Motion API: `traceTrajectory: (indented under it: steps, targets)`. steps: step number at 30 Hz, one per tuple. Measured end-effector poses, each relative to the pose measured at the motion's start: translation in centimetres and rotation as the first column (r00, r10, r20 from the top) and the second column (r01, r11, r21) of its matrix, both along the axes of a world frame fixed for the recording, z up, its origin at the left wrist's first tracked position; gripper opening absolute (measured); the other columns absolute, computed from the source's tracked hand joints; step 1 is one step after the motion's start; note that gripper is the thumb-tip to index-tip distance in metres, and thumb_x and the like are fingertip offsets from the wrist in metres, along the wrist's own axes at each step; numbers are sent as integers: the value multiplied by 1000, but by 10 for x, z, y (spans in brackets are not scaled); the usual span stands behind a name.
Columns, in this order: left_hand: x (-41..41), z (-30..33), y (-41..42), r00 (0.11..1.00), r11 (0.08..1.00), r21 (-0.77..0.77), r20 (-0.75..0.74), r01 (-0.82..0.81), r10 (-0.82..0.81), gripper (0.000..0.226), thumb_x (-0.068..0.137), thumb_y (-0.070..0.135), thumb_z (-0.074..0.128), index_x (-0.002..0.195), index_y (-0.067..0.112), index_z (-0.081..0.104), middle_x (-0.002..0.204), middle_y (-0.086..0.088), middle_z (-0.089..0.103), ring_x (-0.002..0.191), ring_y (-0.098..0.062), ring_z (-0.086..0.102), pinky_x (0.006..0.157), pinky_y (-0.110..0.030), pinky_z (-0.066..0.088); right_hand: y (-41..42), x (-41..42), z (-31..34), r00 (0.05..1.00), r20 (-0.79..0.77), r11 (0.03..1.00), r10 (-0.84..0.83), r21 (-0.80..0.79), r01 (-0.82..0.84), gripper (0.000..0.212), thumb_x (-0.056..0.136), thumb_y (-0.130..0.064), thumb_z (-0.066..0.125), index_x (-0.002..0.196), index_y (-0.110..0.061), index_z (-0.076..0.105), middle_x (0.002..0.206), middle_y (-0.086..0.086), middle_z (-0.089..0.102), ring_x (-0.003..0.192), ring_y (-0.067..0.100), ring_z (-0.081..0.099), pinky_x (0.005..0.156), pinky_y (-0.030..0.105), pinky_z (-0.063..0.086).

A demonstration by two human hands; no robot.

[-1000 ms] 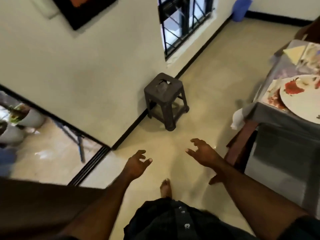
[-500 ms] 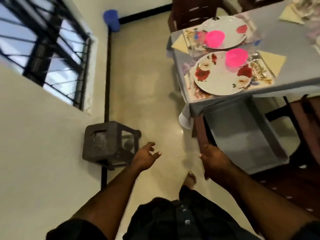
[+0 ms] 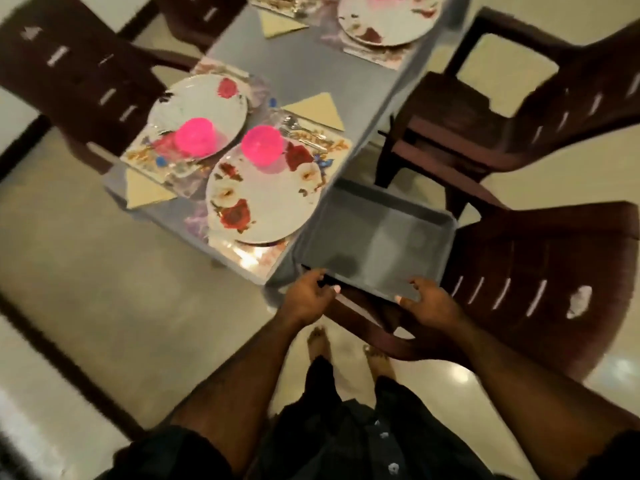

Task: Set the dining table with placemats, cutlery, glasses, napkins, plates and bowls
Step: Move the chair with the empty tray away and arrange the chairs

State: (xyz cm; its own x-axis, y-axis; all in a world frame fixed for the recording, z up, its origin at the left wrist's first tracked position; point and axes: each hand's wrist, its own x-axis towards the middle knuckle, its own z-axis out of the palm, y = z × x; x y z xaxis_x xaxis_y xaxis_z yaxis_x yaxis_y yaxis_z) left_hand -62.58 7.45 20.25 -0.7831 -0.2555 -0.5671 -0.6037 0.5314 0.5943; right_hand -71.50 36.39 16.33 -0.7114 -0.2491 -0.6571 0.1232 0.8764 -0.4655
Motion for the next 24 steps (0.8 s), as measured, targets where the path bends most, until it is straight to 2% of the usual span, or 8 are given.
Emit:
traceTrajectory:
  steps: [4,6,10,13,17,21,24]
  targets:
    - [-53,-50,-18,982,980,-80,68,184,-179,68,92,62,68,147,25,55,151,-7,54,134,-30,56,111,-48,49,2,7,-25,963,3,962,-268,52,268,66,92,-55,71,142,-16,55,143,16,55,127,36,58,108,42,48]
    - [-75,-76,-26,974,967,-146,119,208,-192,72,91,65,67,147,21,54,152,-9,52,136,-33,53,112,-48,48,0,8,-46,929,6,924,-371,107,368,65,94,-54,69,141,-12,55,141,21,53,126,41,57,106,45,49]
    - [-109,-132,-40,992,989,-144,125,42,-24,79,89,62,71,148,14,51,149,-15,55,135,-39,55,111,-42,47,-3,2,-93,859,37,850,-510,174,497,66,94,-57,67,139,-11,55,141,23,52,127,46,54,107,45,47]
    - [-130,-169,-45,992,967,-246,88,-66,90,87,94,54,70,158,5,37,159,-20,42,144,-40,44,116,-43,39,-1,-8,-132,794,44,785,-607,188,590,68,93,-55,70,143,-12,54,146,22,47,131,45,51,108,45,45]
    - [-148,-204,-53,978,930,-326,54,-173,201,101,91,56,74,165,12,23,165,-16,37,149,-41,39,120,-51,36,3,-29,-171,686,46,686,-726,115,719,81,89,-52,76,152,-14,43,152,20,41,134,43,50,110,48,47]
    - [-161,-231,-61,957,912,-313,34,-264,289,109,80,66,77,163,15,26,162,-14,43,146,-40,45,117,-53,42,8,-53,-207,577,76,581,-813,50,812,97,77,-57,80,154,-22,33,145,12,53,129,39,57,105,53,52]
    - [-173,-231,-60,927,898,-267,36,-350,373,109,76,62,81,160,13,33,159,-13,47,144,-39,48,117,-50,43,4,-65,-198,527,31,527,-850,68,847,83,86,-41,79,152,-17,34,142,14,56,125,40,59,103,50,54]
